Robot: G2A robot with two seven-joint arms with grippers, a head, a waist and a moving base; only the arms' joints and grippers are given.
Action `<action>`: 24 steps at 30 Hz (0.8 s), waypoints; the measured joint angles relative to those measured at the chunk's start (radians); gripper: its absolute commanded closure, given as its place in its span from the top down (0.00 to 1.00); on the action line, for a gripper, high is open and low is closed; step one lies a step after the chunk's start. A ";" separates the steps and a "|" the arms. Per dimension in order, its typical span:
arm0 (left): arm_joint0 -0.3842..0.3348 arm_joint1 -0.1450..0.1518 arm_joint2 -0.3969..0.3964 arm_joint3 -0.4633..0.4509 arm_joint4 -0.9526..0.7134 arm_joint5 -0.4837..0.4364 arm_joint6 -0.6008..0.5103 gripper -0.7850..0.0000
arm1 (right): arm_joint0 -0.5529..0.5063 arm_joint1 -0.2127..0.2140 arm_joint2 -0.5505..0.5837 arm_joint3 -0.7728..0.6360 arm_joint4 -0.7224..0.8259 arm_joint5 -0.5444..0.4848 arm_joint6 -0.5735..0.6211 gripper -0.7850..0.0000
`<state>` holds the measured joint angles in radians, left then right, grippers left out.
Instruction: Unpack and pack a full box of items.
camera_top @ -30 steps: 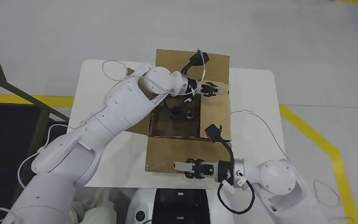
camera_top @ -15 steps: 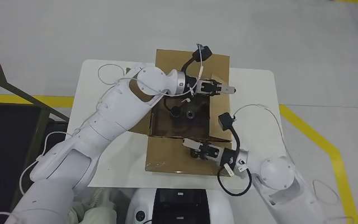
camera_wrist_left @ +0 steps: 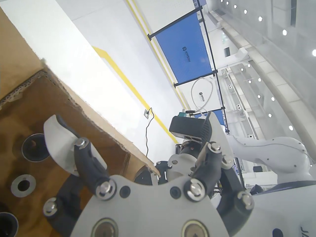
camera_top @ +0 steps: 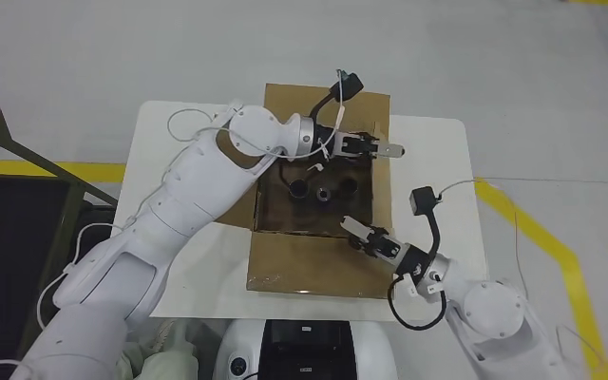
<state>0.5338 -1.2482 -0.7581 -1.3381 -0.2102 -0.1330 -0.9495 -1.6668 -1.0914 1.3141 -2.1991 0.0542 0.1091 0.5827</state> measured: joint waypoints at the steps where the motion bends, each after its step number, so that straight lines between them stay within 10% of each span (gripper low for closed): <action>1: 0.001 0.002 -0.010 -0.002 0.000 -0.002 -0.001 1.00 | -0.008 0.001 0.008 -0.005 -0.001 -0.004 -0.005 1.00; 24: 0.221 0.121 -0.418 -0.257 0.059 0.059 -0.112 1.00 | -0.158 0.008 0.181 -0.064 -0.018 -0.076 -0.159 1.00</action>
<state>0.7544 -1.1271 -1.1758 -1.5946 -0.1516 -0.0744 -1.0617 -1.8245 -1.0834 1.4947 -2.2635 0.0358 0.0335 0.4237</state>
